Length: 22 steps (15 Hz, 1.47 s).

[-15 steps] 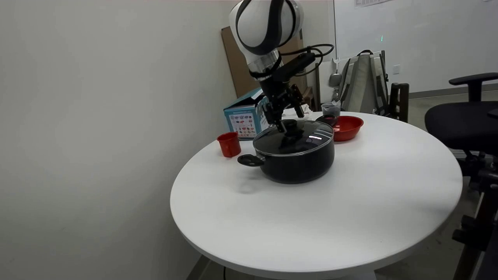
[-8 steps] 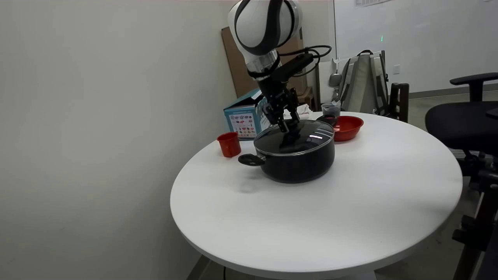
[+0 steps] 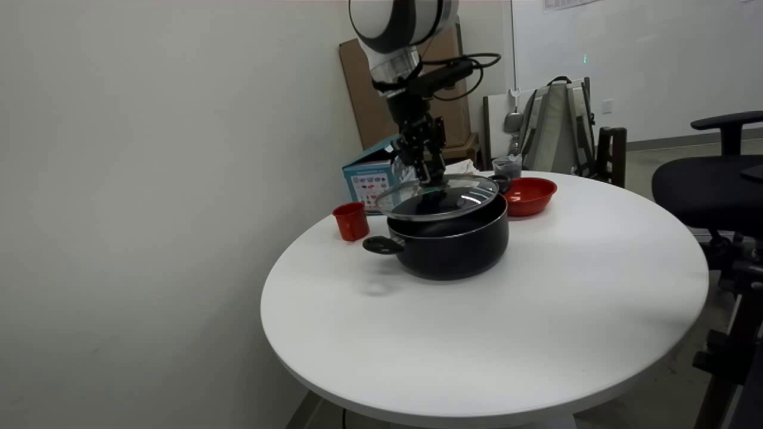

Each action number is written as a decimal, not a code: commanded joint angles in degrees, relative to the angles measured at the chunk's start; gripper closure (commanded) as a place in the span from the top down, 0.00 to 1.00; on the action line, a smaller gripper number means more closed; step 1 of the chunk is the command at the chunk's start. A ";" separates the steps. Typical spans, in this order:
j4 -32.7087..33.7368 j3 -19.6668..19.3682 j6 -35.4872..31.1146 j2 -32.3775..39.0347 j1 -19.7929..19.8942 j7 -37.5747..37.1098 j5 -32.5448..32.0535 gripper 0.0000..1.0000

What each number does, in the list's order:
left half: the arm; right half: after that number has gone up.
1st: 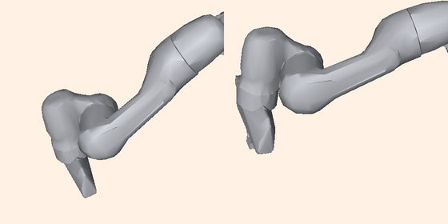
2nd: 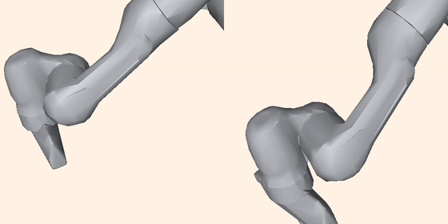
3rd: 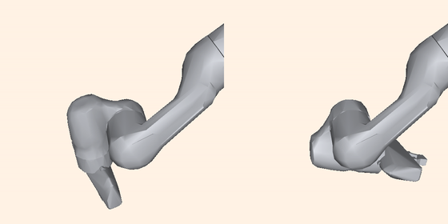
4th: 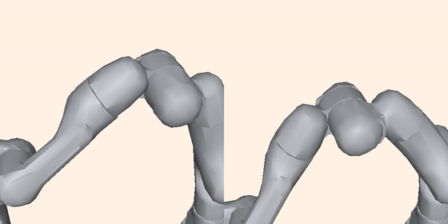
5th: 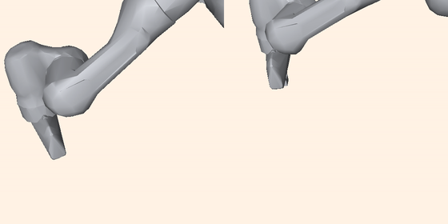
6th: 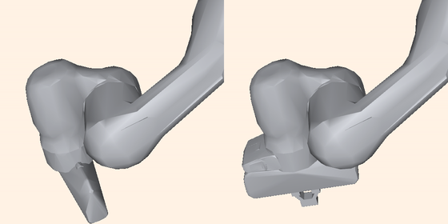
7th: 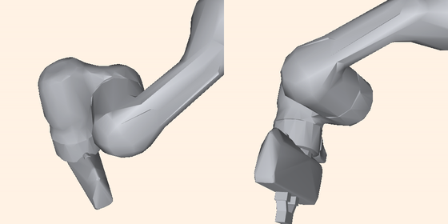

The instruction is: Remove the lid from the pot.

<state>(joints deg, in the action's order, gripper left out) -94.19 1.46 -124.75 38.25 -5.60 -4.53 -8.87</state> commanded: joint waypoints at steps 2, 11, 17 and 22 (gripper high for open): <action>3.70 1.45 6.28 -8.02 1.24 4.04 4.26 0.25; -4.04 0.80 16.22 -24.93 2.33 8.93 3.81 0.25; -20.63 -3.36 14.29 -35.56 6.40 6.88 -0.38 0.25; -31.51 -5.63 13.87 -39.92 9.04 5.03 -4.31 0.25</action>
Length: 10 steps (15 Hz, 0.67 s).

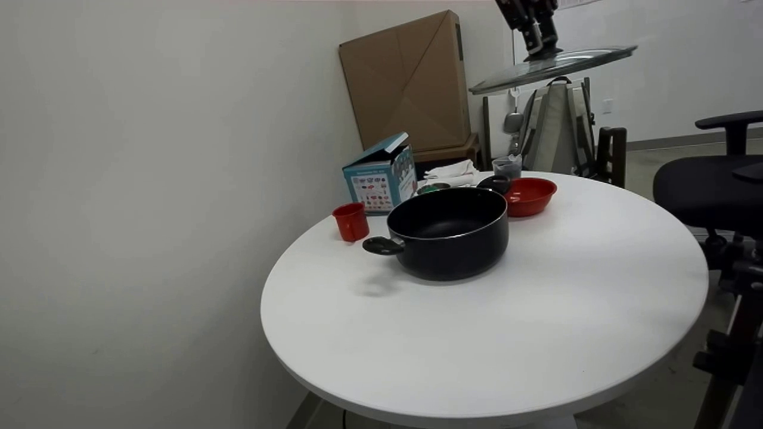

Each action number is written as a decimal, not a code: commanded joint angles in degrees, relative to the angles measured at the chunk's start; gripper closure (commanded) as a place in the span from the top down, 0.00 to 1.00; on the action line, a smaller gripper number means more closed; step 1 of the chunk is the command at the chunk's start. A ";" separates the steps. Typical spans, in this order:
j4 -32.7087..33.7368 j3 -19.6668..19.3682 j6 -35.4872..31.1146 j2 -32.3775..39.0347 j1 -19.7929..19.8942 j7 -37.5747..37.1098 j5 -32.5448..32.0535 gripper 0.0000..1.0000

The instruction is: Remove the lid from the pot.

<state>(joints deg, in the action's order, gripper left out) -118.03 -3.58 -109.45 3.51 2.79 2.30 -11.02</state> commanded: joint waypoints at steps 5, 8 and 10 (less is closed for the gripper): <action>-17.12 -0.64 -3.13 -6.84 1.20 -3.11 -4.78 0.25; -21.17 -0.16 -7.19 -5.26 0.77 -4.08 -6.24 0.25; -22.49 0.14 -10.44 -3.03 0.51 -4.36 -7.30 0.25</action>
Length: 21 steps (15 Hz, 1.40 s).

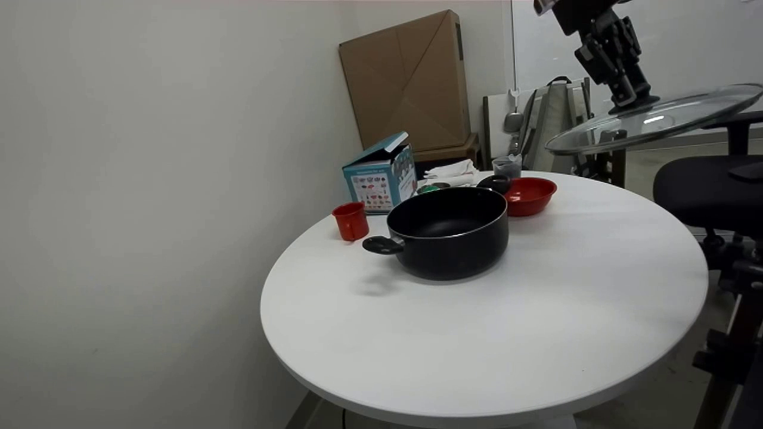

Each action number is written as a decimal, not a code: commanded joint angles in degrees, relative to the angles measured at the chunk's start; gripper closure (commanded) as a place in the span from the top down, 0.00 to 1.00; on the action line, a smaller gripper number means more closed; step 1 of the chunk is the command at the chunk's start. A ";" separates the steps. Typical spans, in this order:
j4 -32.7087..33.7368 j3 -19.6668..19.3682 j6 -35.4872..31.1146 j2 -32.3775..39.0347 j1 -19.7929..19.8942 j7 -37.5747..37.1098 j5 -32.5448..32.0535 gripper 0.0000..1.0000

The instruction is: Remove the lid from the pot.

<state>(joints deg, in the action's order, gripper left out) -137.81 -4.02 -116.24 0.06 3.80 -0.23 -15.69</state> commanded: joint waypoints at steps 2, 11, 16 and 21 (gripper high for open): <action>-2.76 0.78 -6.11 3.49 -0.78 -2.70 -3.32 0.25; 5.36 0.21 -9.12 19.45 -1.97 -4.37 -4.03 0.25; 12.22 -0.12 -10.70 27.29 -3.28 -4.07 -4.66 0.25; 14.36 -0.77 -15.49 31.14 -4.10 -4.76 -4.11 0.25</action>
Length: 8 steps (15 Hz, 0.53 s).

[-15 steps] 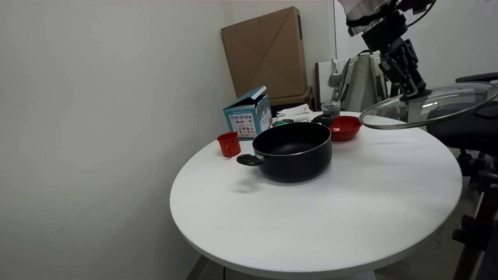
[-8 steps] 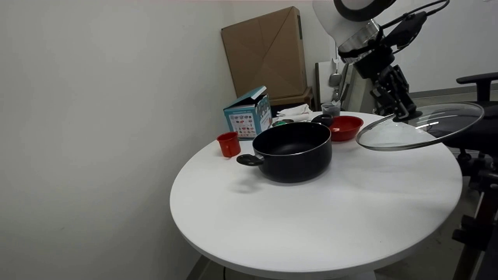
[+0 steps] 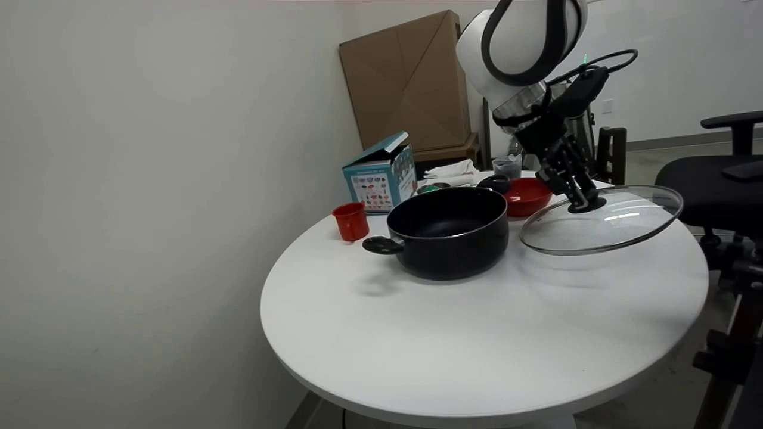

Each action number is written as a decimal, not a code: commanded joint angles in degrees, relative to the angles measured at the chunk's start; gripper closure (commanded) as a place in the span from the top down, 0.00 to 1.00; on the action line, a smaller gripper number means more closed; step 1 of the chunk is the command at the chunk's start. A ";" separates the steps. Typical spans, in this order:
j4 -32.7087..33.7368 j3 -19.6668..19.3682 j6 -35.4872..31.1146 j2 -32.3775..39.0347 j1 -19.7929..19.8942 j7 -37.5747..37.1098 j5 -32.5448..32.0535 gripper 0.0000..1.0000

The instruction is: Remove the lid from the pot.

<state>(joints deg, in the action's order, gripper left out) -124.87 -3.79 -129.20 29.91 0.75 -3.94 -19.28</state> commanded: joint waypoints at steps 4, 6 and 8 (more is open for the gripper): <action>-0.84 -1.35 -7.15 0.51 -0.78 0.24 -0.18 0.25; -2.44 -1.80 -8.21 -0.10 -0.70 0.81 -0.70 0.25; -4.28 -2.44 -9.11 -0.39 -0.59 1.27 -1.19 0.25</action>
<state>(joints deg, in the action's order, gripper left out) -125.51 -4.80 -136.35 31.78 0.61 -3.65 -19.26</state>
